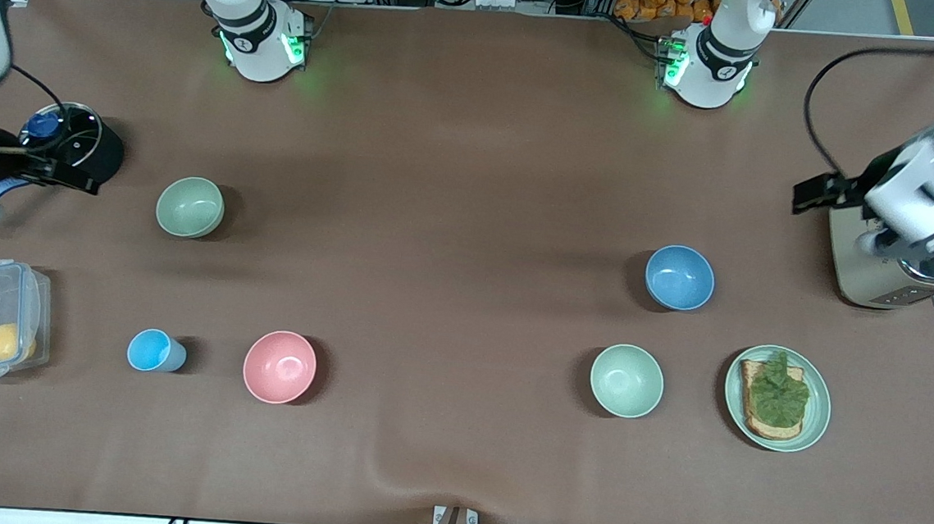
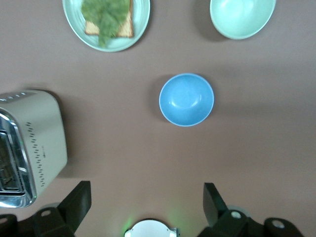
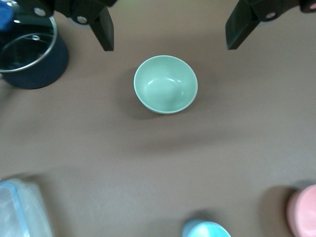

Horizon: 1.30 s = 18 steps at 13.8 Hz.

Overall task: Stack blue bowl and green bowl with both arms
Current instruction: 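Raise both arms from rest toward the bowls, then grasp the green bowl with the right gripper while the left gripper grasps the blue bowl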

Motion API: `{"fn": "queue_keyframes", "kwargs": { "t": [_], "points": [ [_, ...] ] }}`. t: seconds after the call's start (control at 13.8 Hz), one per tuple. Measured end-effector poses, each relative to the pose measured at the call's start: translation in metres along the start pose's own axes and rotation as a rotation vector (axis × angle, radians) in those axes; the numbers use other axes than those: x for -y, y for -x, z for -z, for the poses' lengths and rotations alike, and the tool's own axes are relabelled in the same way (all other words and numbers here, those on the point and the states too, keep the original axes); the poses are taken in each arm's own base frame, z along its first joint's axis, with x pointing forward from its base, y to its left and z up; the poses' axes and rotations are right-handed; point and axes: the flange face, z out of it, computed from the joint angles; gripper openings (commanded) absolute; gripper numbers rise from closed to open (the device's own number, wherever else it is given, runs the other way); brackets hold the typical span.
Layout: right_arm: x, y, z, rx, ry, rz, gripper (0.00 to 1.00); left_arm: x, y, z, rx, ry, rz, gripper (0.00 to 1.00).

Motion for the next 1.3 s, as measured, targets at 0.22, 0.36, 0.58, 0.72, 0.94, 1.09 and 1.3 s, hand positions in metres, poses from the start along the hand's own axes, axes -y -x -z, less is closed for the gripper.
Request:
{"fn": "queue_keyframes", "kwargs": {
  "t": [0.22,0.36,0.58,0.72,0.94,1.09,1.3],
  "points": [
    [-0.007,0.006,-0.042,0.02,-0.006,-0.002,1.0,-0.002,-0.034,-0.065,0.063,0.004,-0.006,1.0],
    [-0.009,0.011,-0.067,0.017,-0.005,-0.006,1.0,-0.001,-0.045,-0.101,0.083,0.006,-0.003,1.0],
    [-0.017,0.019,-0.11,0.003,-0.001,-0.025,0.94,-0.003,-0.058,-0.155,0.131,0.009,-0.006,1.0],
    [-0.023,0.022,-0.137,0.021,-0.001,-0.037,0.89,-0.005,-0.071,-0.19,0.128,0.014,-0.008,1.0],
    [-0.038,0.016,-0.171,0.032,0.001,-0.063,0.77,-0.004,-0.081,-0.231,0.138,0.02,-0.005,1.0],
    [-0.053,0.014,-0.193,0.028,0.002,-0.081,0.73,-0.005,-0.085,-0.249,0.156,0.021,-0.006,1.0],
    [-0.056,0.02,-0.222,-0.005,-0.021,-0.119,0.3,-0.005,-0.089,-0.275,0.19,0.02,-0.007,1.0]
  ]
}}
